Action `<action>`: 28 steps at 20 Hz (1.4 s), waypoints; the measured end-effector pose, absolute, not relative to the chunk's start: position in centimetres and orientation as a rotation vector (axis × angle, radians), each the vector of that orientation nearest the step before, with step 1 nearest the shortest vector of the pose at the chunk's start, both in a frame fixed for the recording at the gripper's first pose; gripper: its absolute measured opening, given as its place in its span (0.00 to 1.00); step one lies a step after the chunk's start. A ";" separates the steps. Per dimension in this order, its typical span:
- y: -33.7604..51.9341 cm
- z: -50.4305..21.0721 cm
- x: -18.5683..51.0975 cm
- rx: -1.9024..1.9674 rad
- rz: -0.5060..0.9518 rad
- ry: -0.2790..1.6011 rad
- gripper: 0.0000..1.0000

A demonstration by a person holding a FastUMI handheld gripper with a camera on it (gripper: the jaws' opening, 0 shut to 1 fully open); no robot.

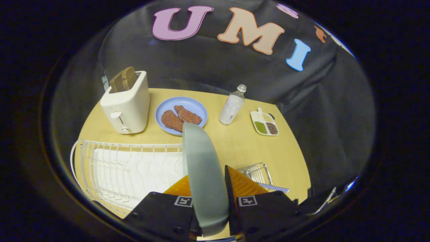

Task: Take the plate from the dish rack, then take the spoon from the basket and place it into the plate.

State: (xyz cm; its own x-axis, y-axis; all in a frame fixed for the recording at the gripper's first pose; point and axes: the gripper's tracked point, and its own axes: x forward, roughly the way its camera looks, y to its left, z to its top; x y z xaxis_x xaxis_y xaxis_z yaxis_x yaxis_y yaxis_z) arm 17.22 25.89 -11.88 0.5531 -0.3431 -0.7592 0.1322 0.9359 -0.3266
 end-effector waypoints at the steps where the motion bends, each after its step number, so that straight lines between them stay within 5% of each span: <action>1: 26.4 -11.7 17.0 -0.178 -0.253 0.964 0.33; 8: 26.3 -6.6 14.6 0.232 -0.023 0.997 0.33; 17: 14.3 -2.3 7.2 0.551 0.134 0.906 0.33; 28: 4.2 -11.5 -3.9 0.768 0.196 0.886 0.33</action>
State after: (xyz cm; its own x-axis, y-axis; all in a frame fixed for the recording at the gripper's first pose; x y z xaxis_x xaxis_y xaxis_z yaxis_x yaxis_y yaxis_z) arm -3.90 4.18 -11.45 0.6348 0.4552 -0.6243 0.1484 0.7211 0.6767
